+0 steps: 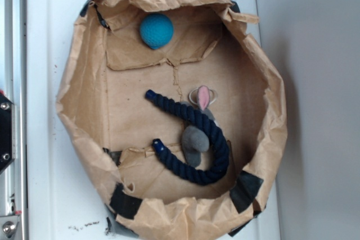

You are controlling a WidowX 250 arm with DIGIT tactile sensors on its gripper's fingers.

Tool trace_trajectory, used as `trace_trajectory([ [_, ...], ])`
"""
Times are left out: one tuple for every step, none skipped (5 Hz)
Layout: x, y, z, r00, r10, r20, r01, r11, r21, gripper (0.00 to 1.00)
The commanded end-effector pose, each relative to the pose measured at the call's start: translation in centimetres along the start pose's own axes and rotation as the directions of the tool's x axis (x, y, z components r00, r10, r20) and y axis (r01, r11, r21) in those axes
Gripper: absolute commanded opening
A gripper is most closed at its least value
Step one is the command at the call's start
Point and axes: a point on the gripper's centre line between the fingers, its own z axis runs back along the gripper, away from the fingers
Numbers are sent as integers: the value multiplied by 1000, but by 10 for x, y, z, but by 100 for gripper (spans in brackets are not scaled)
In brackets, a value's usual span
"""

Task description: Grab the blue ball.

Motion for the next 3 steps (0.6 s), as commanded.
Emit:
trace_trajectory([
  [0, 0, 0, 1000, 0, 0, 0, 1000, 0, 100],
  [28, -7, -5, 999, 43, 7, -43, 999, 14, 100],
  [65, -10, -14, 996, 89, 0, -89, 996, 28, 100],
])
